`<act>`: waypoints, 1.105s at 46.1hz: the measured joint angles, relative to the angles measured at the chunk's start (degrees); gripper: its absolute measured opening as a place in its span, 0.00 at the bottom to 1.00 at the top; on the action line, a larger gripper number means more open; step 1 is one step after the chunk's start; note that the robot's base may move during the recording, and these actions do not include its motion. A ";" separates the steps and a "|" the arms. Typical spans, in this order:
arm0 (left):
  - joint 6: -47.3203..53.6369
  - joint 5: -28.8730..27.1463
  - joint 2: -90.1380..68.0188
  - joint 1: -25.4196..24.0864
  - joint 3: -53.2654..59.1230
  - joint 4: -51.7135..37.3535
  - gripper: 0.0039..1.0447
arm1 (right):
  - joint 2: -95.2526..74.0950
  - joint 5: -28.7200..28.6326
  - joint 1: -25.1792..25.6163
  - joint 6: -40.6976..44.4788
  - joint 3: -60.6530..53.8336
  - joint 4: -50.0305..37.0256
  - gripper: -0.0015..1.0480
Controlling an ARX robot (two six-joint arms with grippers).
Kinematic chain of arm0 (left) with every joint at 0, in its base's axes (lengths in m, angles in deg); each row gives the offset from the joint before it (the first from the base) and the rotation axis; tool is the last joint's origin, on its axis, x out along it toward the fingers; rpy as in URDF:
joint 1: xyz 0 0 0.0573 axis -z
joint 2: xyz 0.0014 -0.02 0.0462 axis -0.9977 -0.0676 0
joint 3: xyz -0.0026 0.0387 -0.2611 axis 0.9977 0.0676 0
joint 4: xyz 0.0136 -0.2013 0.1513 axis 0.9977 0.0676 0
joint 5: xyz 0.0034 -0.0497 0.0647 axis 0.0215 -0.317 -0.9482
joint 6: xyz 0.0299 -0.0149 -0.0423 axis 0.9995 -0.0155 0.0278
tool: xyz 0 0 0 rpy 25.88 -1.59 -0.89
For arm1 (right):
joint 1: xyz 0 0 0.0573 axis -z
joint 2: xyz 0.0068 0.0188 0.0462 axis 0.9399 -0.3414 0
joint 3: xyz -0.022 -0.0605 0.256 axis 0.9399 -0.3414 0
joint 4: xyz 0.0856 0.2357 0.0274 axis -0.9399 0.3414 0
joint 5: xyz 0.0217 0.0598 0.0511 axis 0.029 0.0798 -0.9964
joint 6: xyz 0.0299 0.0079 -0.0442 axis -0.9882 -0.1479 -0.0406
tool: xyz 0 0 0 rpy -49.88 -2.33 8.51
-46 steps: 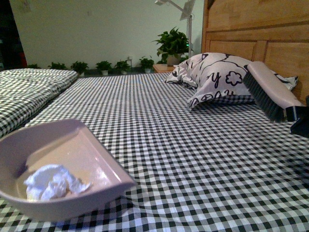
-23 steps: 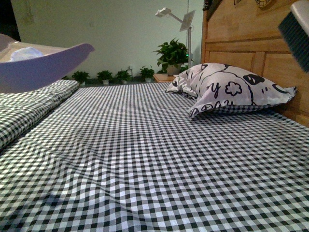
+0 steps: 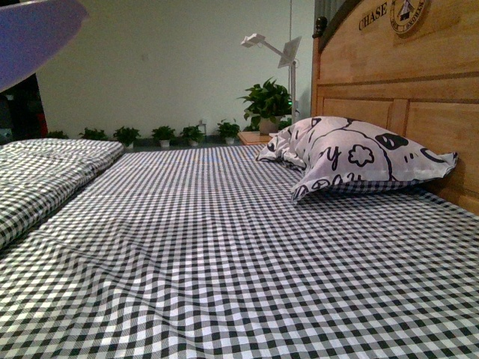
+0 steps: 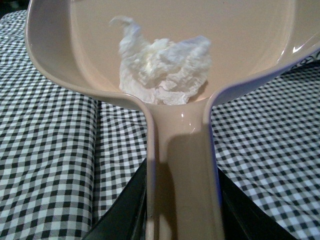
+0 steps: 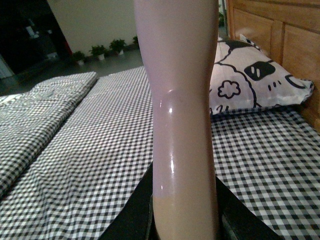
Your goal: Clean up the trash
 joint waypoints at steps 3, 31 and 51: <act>-0.02 0.96 3.34 -0.11 0.28 2.32 0.26 | 2.60 -1.84 0.87 -0.31 -0.81 0.26 0.19; 0.33 7.41 16.61 -4.50 3.30 11.74 0.26 | 12.02 -7.10 4.28 -3.21 -3.28 3.13 0.19; 0.37 7.65 16.59 -4.83 3.67 11.76 0.26 | 11.91 -6.19 4.28 -2.73 -3.26 4.76 0.19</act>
